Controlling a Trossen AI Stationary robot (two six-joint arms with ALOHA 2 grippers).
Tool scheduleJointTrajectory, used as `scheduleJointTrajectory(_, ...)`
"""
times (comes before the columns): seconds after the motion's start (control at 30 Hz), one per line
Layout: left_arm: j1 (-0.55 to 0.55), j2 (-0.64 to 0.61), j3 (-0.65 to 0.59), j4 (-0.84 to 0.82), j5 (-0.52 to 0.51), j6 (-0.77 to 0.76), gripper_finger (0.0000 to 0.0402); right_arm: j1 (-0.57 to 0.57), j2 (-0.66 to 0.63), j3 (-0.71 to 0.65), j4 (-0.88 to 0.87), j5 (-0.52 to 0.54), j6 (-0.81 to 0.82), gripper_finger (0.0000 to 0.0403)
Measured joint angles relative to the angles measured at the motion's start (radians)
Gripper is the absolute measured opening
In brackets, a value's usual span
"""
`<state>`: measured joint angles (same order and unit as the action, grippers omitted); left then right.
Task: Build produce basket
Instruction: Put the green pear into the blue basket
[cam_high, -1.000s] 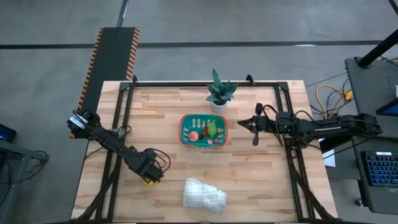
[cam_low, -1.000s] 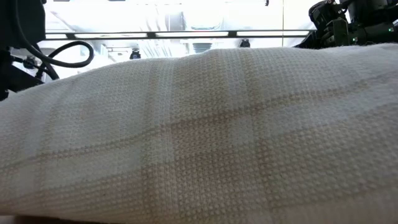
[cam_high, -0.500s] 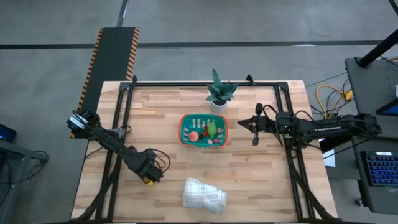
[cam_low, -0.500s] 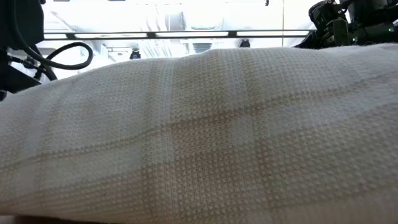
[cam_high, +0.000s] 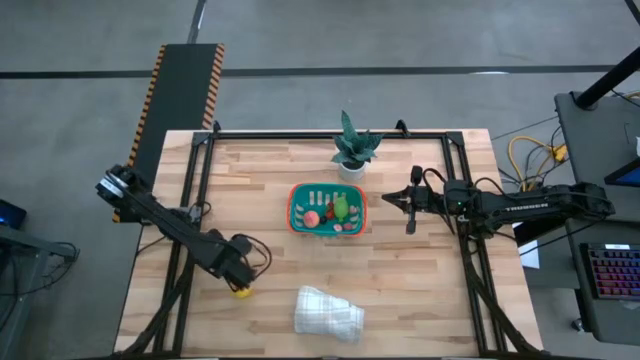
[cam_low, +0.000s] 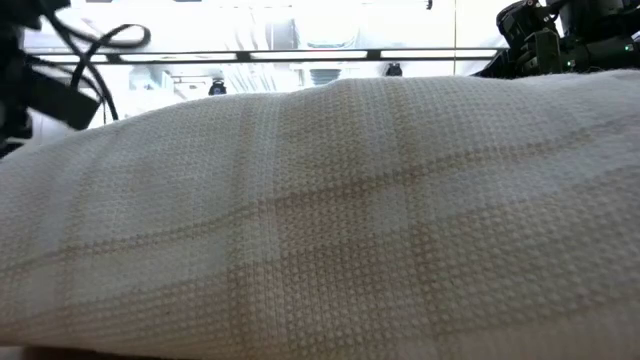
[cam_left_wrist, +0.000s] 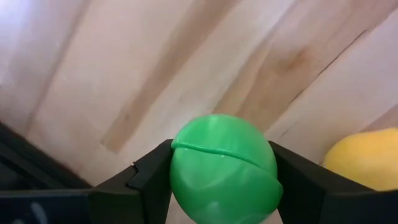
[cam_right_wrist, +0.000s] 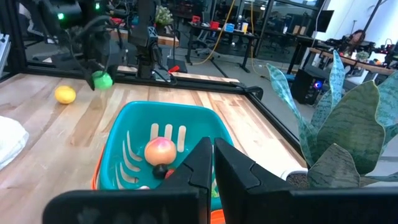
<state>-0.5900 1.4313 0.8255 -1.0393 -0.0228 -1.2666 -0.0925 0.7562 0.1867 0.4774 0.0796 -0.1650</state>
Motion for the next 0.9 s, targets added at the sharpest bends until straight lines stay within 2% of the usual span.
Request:
scheduleJointTrajectory(0.17, 0.0, -0.096, 0.001, 0.009, -0.123, 0.023, 0.0203, 0.0, 0.0, 0.0, 0.001, 0.0, 0.0, 0.0009)
scheduleJointTrajectory(0.33, 0.005, -0.199, 0.001, 0.067, -0.301, 0.109, 0.0204, 0.0, 0.0, 0.0, 0.003, 0.0, 0.0, 0.0009)
scheduleJointTrajectory(0.47, 0.01, -0.269, 0.001, 0.17, -0.44, 0.221, 0.0204, 0.0, 0.0, 0.0, 0.004, 0.0, -0.001, 0.0009)
scheduleJointTrajectory(0.63, 0.041, -0.314, 0.001, 0.325, -0.585, 0.452, 0.0204, 0.0, 0.0, 0.0, 0.008, 0.0, 0.0, 0.0009)
scheduleJointTrajectory(0.73, 0.088, -0.319, 0.001, 0.405, -0.614, 0.59, 0.0205, 0.0, 0.0, 0.0, 0.01, 0.0, 0.0, 0.0009)
scheduleJointTrajectory(0.9, 0.193, -0.312, 0.001, 0.544, -0.606, 0.821, 0.0205, 0.0, 0.0, 0.0, 0.011, 0.0, 0.0, 0.0009)
